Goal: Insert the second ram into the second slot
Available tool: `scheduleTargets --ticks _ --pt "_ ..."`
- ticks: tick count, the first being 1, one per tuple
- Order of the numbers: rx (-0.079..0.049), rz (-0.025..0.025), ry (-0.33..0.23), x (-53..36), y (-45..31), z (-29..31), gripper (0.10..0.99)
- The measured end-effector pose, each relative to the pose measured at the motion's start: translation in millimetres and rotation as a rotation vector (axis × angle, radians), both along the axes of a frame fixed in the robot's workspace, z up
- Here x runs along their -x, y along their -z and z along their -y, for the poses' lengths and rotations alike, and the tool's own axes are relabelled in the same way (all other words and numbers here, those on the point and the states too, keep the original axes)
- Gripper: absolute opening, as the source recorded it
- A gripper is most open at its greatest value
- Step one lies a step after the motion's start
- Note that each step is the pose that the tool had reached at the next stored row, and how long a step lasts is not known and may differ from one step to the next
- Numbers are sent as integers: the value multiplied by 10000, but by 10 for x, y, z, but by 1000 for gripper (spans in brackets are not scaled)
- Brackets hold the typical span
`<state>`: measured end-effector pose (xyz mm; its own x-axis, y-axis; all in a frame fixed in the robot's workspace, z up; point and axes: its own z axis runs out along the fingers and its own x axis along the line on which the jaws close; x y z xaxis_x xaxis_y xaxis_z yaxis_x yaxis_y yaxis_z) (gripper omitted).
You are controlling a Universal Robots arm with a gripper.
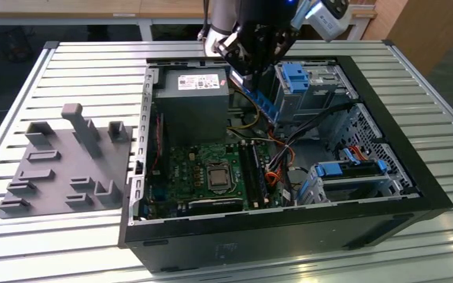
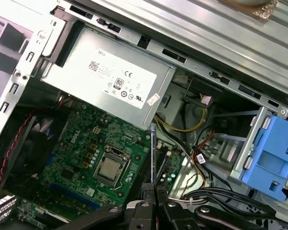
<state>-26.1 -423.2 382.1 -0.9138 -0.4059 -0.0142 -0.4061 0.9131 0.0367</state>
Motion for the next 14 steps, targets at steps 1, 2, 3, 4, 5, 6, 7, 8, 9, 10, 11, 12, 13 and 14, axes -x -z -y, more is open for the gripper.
scheduleTargets --ticks 1,2,3,4,5,6,7,8,9,10,11,12,13,14 --pt "0 0 110 0 1 0 129" --pt "0 0 256 0 1 0 129" --pt "-1 0 417 0 3 0 129" --pt "-2 1 594 0 4 0 129" --pt "-1 1 756 0 5 0 129" --pt "-1 0 916 0 7 0 129" --pt "-1 0 1051 0 8 0 129" --pt "-1 0 1168 0 9 0 129" --pt "-1 0 1254 0 10 1 129" --pt "-4 1 1314 1 12 4 129" --pt "-3 -1 1356 1 12 9 129" --pt "-2 -3 1391 0 13 16 129" --pt "-2 -3 1419 0 14 24 129" --pt "-2 -4 1442 0 15 33 129"
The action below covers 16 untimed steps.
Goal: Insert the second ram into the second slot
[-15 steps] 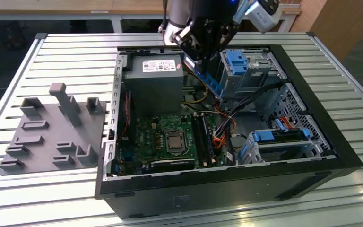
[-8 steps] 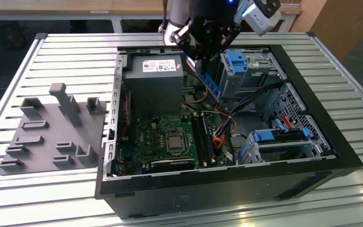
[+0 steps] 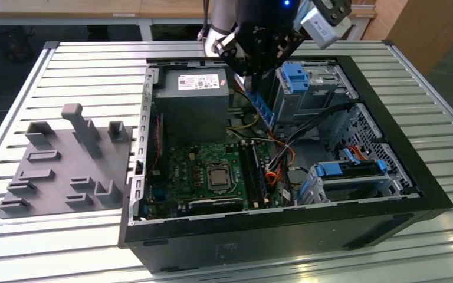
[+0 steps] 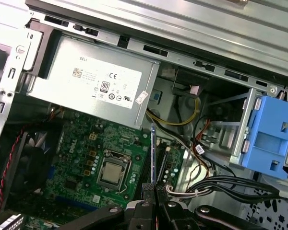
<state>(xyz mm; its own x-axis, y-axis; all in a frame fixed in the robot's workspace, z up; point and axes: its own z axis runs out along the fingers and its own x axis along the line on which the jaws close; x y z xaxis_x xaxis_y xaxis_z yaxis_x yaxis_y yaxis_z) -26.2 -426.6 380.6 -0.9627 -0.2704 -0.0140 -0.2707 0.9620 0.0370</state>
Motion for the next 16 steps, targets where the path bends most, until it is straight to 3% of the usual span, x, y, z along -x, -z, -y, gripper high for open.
scheduleTargets --ticks 11,16 --pt "1 -1 88 0 3 62 129" --pt "2 0 505 -1 4 64 129"
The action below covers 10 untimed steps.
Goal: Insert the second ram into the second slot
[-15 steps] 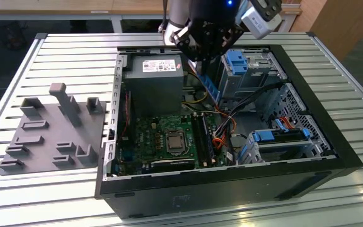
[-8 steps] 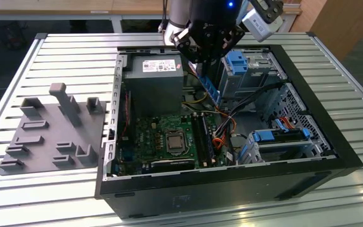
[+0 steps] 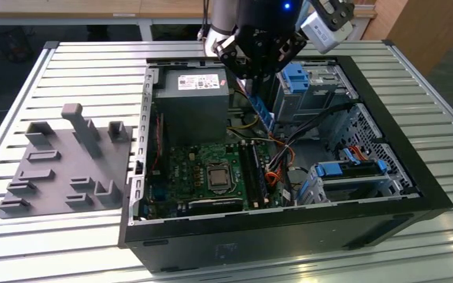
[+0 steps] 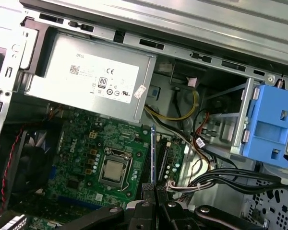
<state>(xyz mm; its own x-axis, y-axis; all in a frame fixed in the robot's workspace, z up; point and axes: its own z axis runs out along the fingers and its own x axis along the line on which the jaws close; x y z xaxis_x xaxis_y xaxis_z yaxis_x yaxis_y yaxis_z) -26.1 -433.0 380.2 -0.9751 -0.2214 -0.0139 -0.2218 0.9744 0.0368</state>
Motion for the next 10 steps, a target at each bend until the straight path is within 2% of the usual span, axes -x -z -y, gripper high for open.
scheduleTargets --ticks 8,10 --pt "16 1 1344 0 9 0 129" --pt "21 0 1491 0 15 0 129"
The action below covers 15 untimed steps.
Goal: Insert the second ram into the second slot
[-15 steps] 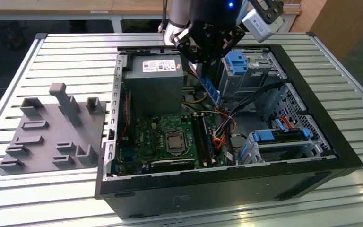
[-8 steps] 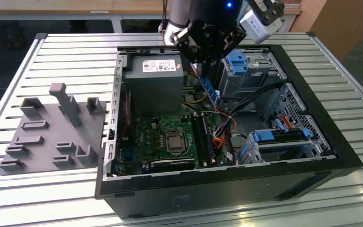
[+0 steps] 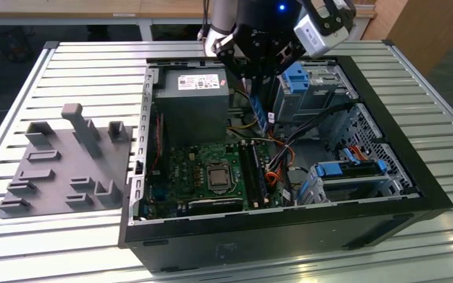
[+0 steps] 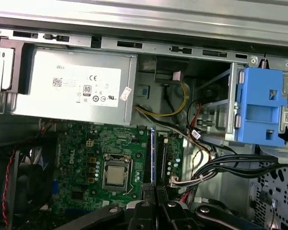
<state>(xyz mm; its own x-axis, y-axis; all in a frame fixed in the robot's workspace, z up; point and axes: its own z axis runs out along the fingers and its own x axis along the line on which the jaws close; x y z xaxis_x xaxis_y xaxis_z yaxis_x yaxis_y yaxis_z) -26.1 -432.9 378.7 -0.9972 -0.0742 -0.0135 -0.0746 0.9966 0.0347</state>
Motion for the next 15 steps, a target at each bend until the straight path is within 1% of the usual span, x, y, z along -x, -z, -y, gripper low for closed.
scheduleTargets --ticks 4,10,15 --pt "0 0 39 1 22 11 129" --pt "-1 1 59 0 47 61 129" --pt "-1 0 65 1 80 91 129"
